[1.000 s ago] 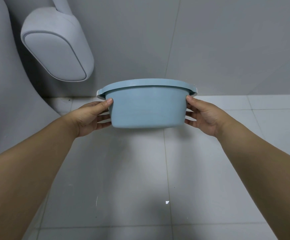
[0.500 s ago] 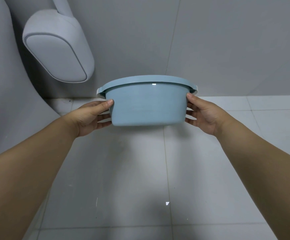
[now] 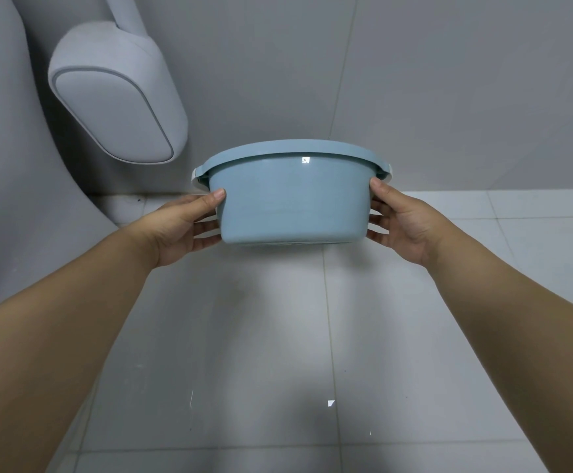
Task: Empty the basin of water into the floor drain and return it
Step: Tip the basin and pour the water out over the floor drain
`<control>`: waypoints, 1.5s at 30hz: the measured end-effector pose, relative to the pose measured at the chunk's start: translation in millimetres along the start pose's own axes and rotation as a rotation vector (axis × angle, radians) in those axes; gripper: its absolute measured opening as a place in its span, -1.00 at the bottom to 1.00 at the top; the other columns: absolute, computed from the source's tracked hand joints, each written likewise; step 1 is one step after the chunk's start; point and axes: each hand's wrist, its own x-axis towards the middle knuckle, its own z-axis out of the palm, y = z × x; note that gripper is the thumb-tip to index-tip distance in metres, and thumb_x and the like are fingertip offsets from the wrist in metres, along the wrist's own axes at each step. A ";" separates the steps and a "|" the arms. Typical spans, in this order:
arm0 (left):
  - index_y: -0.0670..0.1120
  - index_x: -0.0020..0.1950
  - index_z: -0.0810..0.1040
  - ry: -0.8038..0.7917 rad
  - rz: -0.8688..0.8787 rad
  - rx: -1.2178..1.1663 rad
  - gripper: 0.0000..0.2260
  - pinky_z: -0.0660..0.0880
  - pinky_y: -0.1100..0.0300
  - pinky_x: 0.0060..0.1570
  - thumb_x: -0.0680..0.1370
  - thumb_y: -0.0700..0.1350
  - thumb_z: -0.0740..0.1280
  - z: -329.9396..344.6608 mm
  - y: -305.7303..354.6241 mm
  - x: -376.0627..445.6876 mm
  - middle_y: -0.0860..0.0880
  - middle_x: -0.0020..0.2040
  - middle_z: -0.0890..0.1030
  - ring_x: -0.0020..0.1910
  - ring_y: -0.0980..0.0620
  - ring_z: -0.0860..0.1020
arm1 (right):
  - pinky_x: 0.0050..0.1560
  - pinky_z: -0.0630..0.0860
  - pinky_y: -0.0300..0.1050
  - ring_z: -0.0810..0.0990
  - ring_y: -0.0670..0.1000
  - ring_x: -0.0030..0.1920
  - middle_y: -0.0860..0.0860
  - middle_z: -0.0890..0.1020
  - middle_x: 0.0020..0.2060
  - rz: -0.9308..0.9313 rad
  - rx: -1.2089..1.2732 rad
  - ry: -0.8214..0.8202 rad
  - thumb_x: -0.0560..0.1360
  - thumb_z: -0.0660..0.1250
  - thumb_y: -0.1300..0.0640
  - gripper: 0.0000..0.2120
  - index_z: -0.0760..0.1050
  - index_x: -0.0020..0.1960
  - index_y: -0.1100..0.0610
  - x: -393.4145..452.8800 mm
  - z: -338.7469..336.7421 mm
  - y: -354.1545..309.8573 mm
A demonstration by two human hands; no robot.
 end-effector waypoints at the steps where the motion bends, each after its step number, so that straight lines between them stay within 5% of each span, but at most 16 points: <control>1: -0.02 0.26 0.58 0.007 0.001 -0.002 -0.04 0.57 0.12 0.01 -0.08 0.30 0.66 0.0 0.6 0.2 0.06 0.13 0.69 0.10 0.05 0.65 | 0.27 0.51 0.03 0.61 0.01 0.18 -0.06 0.67 0.19 -0.001 0.000 0.002 0.48 0.42 -0.14 -0.62 0.59 0.24 -0.01 -0.1 0.4 -0.7; 17: -0.01 0.25 0.59 0.045 0.005 -0.027 -0.08 0.58 0.15 -0.01 -0.05 0.30 0.65 2.9 6.3 0.3 0.05 0.13 0.70 0.10 0.06 0.66 | 0.05 0.55 -0.08 0.62 -0.01 0.15 -0.09 0.69 0.13 -0.040 0.012 0.055 0.45 0.43 -0.19 -0.57 0.58 0.24 -0.02 -0.2 10.5 -9.0; 24: -0.05 0.34 0.53 0.103 -0.005 -0.037 -0.37 0.54 0.12 0.05 0.33 0.18 0.43 9.4 11.4 -0.6 0.00 0.16 0.66 0.14 0.02 0.61 | 0.05 0.54 -0.07 0.62 -0.01 0.12 -0.09 0.70 0.06 -0.038 0.014 0.072 0.44 0.43 -0.23 -0.60 0.60 0.18 -0.04 1.1 14.1 -9.9; 45: -0.03 0.30 0.53 0.110 -0.018 -0.028 -0.42 0.53 0.12 0.06 0.33 0.17 0.40 12.0 9.7 -1.6 0.02 0.09 0.66 0.09 0.04 0.61 | 0.10 0.52 -0.06 0.62 -0.01 0.14 -0.09 0.70 0.10 -0.039 -0.004 0.095 0.43 0.42 -0.24 -0.59 0.60 0.17 -0.04 2.9 17.7 -9.7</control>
